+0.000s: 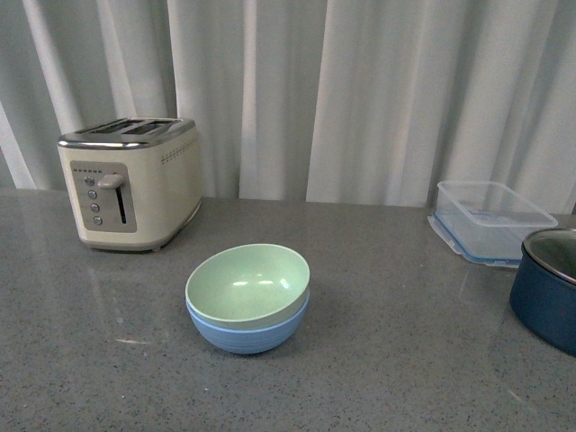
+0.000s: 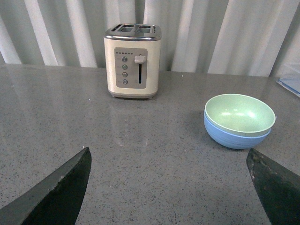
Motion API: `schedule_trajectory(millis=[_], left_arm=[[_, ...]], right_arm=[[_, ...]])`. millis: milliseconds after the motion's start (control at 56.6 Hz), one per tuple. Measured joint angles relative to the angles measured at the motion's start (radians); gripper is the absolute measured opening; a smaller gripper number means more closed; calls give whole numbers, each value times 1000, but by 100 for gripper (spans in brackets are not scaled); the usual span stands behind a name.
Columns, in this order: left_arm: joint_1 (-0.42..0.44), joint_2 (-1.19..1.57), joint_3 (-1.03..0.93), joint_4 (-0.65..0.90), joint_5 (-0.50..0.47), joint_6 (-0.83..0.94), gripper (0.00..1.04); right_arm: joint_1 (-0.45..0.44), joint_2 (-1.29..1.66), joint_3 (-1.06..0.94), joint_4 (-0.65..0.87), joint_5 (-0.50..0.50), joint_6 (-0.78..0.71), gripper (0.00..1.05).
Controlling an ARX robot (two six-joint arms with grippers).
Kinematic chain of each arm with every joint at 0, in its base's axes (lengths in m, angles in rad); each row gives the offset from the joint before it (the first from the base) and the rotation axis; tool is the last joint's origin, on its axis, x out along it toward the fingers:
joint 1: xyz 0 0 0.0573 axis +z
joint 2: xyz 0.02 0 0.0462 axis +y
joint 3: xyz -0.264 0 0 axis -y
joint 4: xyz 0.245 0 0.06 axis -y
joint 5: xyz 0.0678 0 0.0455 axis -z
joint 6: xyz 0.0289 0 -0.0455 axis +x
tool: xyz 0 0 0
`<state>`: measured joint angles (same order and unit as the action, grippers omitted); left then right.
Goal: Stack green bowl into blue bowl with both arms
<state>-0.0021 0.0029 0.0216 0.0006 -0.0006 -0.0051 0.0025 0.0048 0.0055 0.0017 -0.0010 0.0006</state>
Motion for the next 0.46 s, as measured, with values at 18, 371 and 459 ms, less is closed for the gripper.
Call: schedule_trajectory(millis=[18,371,459], left_arm=[[0,0,0,0,0,0,98],[0,0,0,0,0,0,98],[0,0,0,0,0,0,98]], right_arm=[[0,0,0,0,0,0,22],[0,0,0,0,0,2,97],[0,0,0,0,0,1,94]])
